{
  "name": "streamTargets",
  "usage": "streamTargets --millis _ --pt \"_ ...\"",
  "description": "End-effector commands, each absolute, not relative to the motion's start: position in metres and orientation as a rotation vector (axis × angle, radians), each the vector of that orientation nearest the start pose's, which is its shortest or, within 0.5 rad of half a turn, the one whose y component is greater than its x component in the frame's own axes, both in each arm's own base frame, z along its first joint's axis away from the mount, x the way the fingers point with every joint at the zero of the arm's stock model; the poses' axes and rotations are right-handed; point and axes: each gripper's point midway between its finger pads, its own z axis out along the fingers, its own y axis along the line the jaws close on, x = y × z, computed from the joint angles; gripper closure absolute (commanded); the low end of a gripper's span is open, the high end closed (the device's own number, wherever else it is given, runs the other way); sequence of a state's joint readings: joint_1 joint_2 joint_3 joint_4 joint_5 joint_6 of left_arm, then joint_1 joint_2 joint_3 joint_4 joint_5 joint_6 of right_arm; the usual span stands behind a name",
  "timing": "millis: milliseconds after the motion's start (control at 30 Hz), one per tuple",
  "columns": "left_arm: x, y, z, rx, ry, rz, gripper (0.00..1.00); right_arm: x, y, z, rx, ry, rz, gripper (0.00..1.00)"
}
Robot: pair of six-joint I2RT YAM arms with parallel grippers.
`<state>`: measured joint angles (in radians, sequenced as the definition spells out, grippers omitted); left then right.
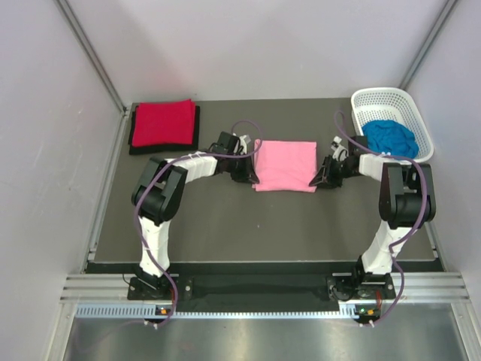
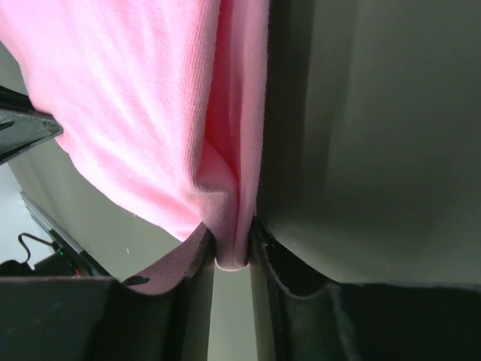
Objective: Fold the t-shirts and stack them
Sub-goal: Fold the tshirt
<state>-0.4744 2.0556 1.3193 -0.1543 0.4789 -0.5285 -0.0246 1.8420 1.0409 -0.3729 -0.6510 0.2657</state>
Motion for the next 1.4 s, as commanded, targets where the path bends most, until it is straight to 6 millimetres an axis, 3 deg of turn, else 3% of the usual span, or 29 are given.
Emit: streamTargets --millis 0,167,333,500,600,700,733,800,833,900,1000,1100,1133,1233,1367 --pt "0.372 -0.289 0.038 0.102 2.638 -0.908 0.73 0.351 0.091 0.026 0.247 2.669 0.864 0.75" --pt "0.391 -0.291 0.062 0.083 2.612 -0.934 0.65 0.356 0.082 0.035 0.300 2.691 0.793 0.55" --pt "0.430 -0.295 0.102 0.079 2.507 -0.931 0.62 0.365 0.063 0.055 0.342 2.690 0.632 0.47" --pt "0.467 -0.302 0.146 0.076 2.381 -0.954 0.62 0.373 0.056 0.078 0.339 2.671 0.573 0.46" --pt "0.483 -0.313 0.161 0.106 2.305 -1.031 0.63 0.379 0.057 0.095 0.328 2.641 0.587 0.50" --pt "0.488 -0.327 0.165 0.140 2.253 -1.141 0.64 0.387 0.065 0.113 0.293 2.599 0.648 0.70" --pt "0.494 -0.333 0.160 0.154 2.224 -1.180 0.64 0.389 0.073 0.121 0.264 2.576 0.720 0.81" --pt "0.495 -0.341 0.161 0.168 2.203 -1.264 0.66 0.396 0.085 0.128 0.221 2.528 0.815 0.89" --pt "0.498 -0.343 0.150 0.161 2.214 -1.278 0.66 0.394 0.095 0.132 0.190 2.515 0.903 0.93" --pt "0.505 -0.347 0.148 0.171 2.180 -1.292 0.66 0.398 0.103 0.129 0.168 2.494 0.966 0.93" --pt "0.520 -0.349 0.124 0.175 2.174 -1.299 0.66 0.399 0.113 0.119 0.162 2.477 1.070 0.93" --pt "0.539 -0.342 0.118 0.163 2.155 -1.287 0.66 0.397 0.111 0.093 0.188 2.524 1.059 0.92" --pt "0.546 -0.339 0.105 0.144 2.169 -1.272 0.66 0.397 0.109 0.083 0.199 2.543 1.039 0.92" --pt "0.568 -0.324 0.091 0.101 2.160 -1.213 0.66 0.396 0.097 0.052 0.261 2.607 0.955 0.92" --pt "0.583 -0.311 0.087 0.071 2.142 -1.215 0.66 0.397 0.084 0.030 0.295 2.658 0.858 0.92"
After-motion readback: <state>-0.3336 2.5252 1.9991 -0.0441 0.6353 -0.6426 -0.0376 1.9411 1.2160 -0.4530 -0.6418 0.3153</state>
